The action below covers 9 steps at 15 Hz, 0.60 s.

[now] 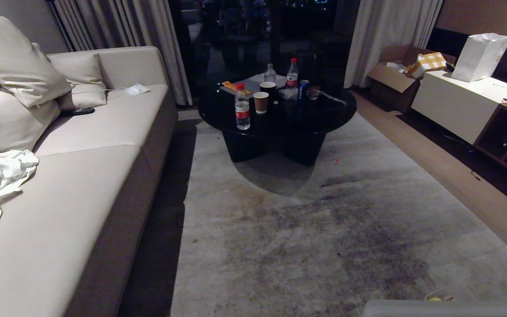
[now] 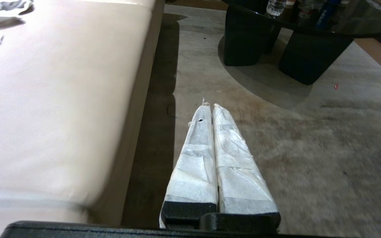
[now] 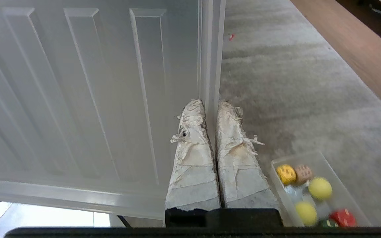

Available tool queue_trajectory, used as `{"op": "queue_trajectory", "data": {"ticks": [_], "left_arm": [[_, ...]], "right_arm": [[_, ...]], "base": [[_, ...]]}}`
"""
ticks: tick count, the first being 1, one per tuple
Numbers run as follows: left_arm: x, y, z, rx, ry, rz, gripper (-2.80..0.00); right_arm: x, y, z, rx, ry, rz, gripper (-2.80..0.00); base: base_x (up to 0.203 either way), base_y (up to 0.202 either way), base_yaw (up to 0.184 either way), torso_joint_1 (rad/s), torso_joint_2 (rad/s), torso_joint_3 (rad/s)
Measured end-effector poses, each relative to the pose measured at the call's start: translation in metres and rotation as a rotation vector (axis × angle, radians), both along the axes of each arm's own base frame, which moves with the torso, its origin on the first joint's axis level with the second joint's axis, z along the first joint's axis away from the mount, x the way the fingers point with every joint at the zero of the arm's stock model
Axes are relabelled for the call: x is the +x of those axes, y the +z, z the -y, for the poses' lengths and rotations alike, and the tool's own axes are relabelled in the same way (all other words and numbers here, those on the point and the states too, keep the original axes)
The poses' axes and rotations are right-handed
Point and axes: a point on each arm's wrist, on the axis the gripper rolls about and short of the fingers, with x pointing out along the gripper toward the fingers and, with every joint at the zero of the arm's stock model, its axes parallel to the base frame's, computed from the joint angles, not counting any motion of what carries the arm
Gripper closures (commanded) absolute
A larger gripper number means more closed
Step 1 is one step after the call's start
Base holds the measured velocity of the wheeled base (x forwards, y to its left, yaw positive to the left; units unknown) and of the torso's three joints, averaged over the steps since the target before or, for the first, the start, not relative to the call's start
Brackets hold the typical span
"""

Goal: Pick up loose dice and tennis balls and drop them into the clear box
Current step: Close the lid

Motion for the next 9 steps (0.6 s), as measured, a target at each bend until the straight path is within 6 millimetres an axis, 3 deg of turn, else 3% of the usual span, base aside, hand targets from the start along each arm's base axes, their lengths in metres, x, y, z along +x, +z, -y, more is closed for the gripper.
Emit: {"op": "queue_trajectory", "data": {"ticks": [9], "left_arm": [[0.0, -0.0003, 0.0006, 0.078, -0.028, -0.007, 0.0]], "right_arm": [[0.0, 0.0, 0.0, 0.0, 0.001, 0.0, 0.0]], "base": [[-0.183, 0.0, 0.0, 0.003, 0.0, 0.002]]}}
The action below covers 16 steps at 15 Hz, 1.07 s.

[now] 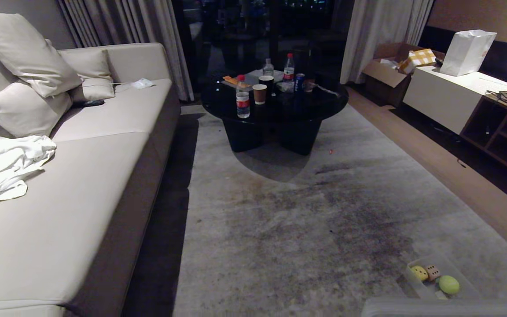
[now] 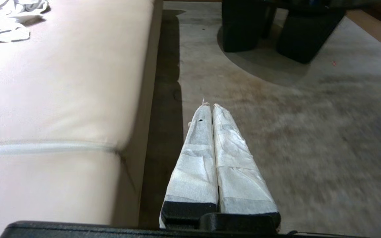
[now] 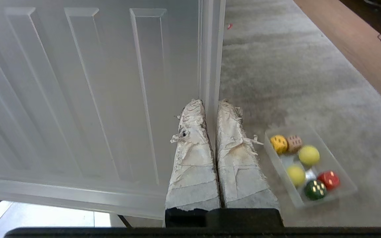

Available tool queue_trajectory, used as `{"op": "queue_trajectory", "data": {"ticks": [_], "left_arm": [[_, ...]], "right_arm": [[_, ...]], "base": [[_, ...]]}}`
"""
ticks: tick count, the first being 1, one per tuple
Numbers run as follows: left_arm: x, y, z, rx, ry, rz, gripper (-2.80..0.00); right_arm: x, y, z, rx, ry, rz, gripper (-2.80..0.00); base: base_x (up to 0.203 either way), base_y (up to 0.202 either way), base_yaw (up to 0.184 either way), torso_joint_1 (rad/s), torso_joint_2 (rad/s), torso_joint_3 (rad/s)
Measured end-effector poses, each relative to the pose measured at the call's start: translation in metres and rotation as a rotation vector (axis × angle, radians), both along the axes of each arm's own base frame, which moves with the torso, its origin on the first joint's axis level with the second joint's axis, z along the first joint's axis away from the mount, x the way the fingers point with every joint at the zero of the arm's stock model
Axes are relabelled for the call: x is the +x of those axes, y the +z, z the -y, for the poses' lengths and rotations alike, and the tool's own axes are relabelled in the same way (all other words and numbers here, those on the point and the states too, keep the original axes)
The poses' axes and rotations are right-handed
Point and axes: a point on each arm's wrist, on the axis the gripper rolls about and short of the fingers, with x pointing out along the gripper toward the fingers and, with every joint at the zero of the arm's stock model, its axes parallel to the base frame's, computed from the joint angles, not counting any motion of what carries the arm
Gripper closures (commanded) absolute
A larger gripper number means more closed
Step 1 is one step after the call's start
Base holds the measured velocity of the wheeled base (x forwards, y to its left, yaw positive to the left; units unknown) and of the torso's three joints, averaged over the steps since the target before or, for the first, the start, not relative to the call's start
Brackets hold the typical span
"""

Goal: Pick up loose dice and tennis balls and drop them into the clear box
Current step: Close the lid

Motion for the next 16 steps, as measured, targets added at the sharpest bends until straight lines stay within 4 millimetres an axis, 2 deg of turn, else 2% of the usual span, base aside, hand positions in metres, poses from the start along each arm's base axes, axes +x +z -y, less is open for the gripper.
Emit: {"op": "queue_trajectory", "data": {"ticks": [3, 11, 16], "left_arm": [[0.0, -0.0002, 0.0, 0.001, -0.001, -0.002, 0.0], [0.0, -0.0002, 0.0, 0.008, 0.0, -0.002, 0.0], [0.0, -0.0002, 0.0, 0.009, -0.001, -0.002, 0.0]], "right_arm": [[0.0, 0.0, 0.0, 0.0, -0.001, 0.0, 0.0], [0.0, 0.0, 0.0, 0.0, 0.0, 0.0, 0.0], [0.0, 0.0, 0.0, 0.0, 0.0, 0.0, 0.0]], "base": [[-0.147, 0.0, -0.001, 0.004, 0.0, 0.003], [0.0, 0.0, 0.0, 0.0, 0.0, -0.007], [0.0, 0.0, 0.0, 0.002, 0.0, -0.179]]}}
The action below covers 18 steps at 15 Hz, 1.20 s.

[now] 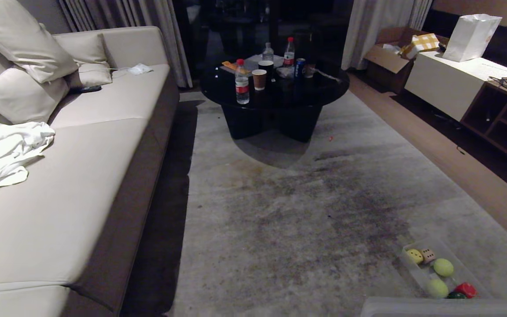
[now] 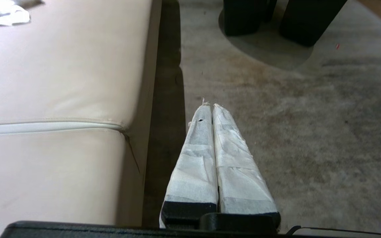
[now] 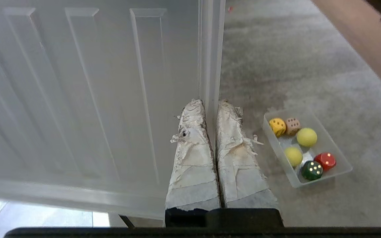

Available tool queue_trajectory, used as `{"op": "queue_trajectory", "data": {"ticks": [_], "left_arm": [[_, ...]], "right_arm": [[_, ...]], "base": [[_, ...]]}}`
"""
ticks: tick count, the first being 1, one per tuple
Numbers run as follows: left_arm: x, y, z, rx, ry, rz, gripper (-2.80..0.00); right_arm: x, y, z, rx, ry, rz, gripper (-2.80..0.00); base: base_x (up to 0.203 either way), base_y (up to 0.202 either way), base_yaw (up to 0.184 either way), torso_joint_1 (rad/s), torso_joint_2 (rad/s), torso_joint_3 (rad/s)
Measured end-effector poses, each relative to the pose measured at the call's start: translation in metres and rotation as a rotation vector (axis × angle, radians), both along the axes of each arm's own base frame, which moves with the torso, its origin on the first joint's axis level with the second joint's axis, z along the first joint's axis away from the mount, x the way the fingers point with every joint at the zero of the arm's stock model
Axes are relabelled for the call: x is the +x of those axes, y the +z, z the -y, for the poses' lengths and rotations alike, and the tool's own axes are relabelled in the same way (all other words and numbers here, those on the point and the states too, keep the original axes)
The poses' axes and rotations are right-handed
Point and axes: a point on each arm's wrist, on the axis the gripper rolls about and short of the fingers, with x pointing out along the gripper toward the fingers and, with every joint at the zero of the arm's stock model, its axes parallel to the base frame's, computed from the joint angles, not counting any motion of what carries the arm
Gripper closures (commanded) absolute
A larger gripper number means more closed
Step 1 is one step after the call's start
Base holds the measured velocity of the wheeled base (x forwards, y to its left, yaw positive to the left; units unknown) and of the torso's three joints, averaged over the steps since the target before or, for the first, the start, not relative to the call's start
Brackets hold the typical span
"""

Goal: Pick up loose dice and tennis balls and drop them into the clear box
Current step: Close the lid

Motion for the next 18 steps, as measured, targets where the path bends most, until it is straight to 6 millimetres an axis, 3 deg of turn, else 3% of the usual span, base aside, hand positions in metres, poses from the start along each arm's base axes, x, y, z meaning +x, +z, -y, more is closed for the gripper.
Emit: {"op": "queue_trajectory", "data": {"ticks": [18], "left_arm": [[0.0, 0.0, 0.0, -0.002, 0.0, 0.0, 0.0]], "right_arm": [[0.0001, 0.0, 0.0, 0.0, 0.0, -0.001, 0.0]], "base": [[0.0, 0.0, 0.0, 0.003, 0.0, -0.194]]}}
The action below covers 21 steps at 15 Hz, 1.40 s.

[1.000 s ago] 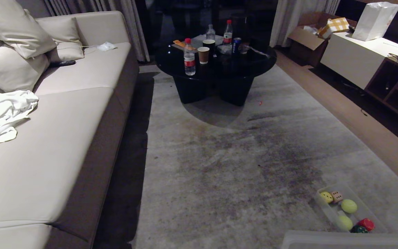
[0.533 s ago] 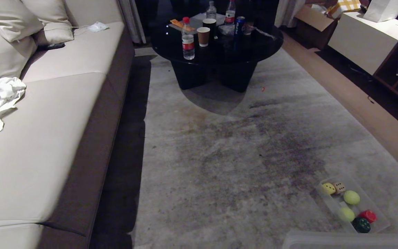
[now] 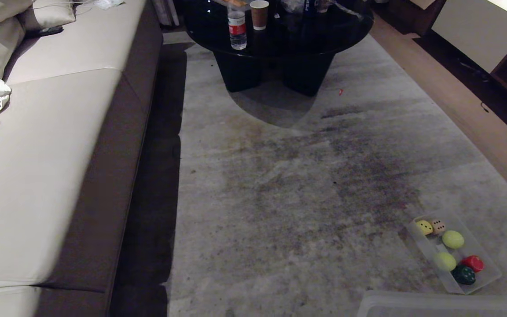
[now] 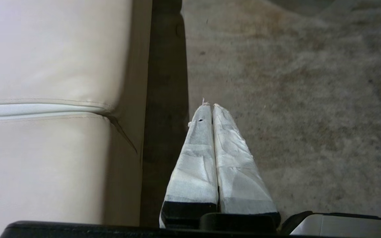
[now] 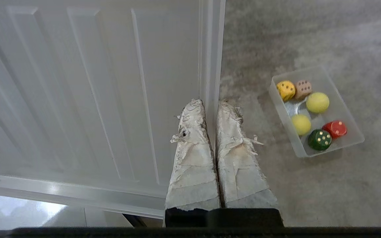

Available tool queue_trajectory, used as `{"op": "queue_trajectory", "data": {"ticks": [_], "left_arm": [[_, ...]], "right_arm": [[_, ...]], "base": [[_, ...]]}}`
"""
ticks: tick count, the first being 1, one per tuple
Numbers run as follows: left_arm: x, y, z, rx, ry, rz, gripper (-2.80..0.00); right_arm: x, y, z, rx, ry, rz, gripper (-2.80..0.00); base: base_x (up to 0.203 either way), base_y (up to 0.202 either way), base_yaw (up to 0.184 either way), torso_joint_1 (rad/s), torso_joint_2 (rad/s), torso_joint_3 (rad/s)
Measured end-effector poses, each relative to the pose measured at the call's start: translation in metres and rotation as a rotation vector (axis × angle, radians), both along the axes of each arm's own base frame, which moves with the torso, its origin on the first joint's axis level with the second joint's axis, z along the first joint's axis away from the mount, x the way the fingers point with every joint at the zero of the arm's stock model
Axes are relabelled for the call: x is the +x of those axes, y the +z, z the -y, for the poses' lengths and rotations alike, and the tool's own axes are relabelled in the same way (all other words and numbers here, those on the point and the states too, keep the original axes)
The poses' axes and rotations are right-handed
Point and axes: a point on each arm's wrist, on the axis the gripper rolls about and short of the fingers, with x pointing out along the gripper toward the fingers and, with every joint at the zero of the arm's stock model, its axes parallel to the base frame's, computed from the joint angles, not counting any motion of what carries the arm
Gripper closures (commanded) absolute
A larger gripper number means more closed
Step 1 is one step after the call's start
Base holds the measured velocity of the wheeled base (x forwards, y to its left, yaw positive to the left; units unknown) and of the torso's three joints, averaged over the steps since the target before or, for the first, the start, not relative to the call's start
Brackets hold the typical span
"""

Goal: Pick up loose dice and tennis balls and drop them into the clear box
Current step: Close the lid

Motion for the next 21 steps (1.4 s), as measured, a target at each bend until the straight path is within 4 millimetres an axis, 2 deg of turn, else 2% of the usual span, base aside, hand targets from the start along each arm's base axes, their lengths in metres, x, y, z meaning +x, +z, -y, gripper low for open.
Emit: {"op": "queue_trajectory", "data": {"ticks": [21], "left_arm": [[0.0, 0.0, 0.0, 0.001, 0.0, 0.0, 0.0]], "right_arm": [[0.0001, 0.0, 0.0, 0.0, 0.0, -0.001, 0.0]], "base": [[0.0, 0.0, 0.0, 0.002, 0.0, -0.196]]}}
